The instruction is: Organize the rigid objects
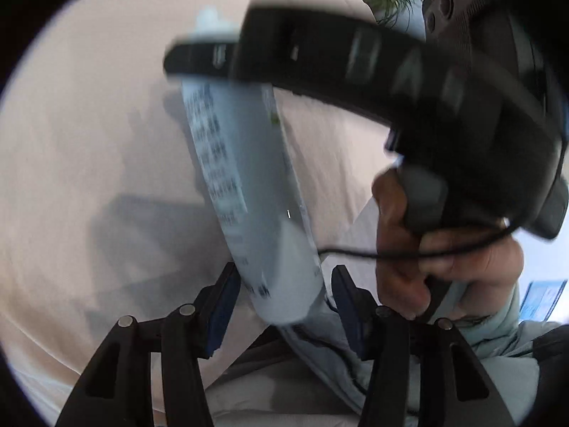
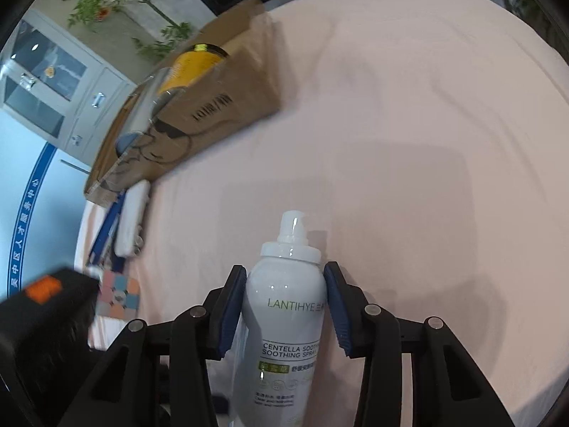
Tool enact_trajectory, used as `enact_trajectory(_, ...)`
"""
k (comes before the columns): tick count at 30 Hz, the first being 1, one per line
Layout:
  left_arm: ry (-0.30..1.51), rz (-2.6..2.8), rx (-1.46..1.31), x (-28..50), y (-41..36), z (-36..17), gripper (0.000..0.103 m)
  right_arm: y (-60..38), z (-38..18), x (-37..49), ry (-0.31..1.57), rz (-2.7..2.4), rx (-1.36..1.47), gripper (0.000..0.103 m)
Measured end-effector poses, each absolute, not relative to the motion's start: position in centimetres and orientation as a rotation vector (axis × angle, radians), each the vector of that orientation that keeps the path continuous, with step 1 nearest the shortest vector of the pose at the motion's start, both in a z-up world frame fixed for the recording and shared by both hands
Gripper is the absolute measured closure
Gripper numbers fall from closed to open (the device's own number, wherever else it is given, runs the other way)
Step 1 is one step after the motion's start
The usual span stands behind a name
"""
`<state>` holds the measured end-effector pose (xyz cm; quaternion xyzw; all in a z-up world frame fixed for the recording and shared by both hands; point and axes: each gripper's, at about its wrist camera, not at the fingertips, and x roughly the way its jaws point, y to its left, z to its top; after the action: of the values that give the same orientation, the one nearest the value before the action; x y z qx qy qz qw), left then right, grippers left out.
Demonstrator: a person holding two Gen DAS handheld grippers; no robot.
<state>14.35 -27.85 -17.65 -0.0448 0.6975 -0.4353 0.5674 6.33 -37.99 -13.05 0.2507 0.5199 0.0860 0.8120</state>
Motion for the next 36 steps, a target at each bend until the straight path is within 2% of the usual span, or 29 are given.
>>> enact_trajectory(3, 1.619, -0.986, -0.170, 15.2, -26.9, -18.1, 0.058, -37.5, -12.0, 8.7, 1.067, 0.234, 0.553, 0.061)
enact_trajectory(9, 1.514, -0.915, -0.230, 16.5, -24.1, -17.2, 0.060, -36.8, -9.2, 10.2, 0.990, 0.266, 0.539, 0.061)
enact_trajectory(18, 1.226, -0.889, -0.168, 21.4, -23.6, -8.9, 0.060, -37.1, 0.3, 15.2, 0.769, 0.337, 0.474, 0.061)
enact_trajectory(25, 1.140, -0.842, -0.193, 28.7, -24.4, -5.6, 0.060, -37.5, 6.6, 23.9, 0.706, 0.397, 0.408, 0.061)
enact_trajectory(30, 1.197, -0.808, -0.228, 32.7, -24.4, -7.2, 0.060, -36.9, 6.5, 30.2, 0.751, 0.440, 0.386, 0.061)
enact_trajectory(36, 1.307, -0.817, -0.294, 35.9, -25.9, -10.8, 0.060, -36.6, 1.2, 35.4, 0.838, 0.433, 0.419, 0.061)
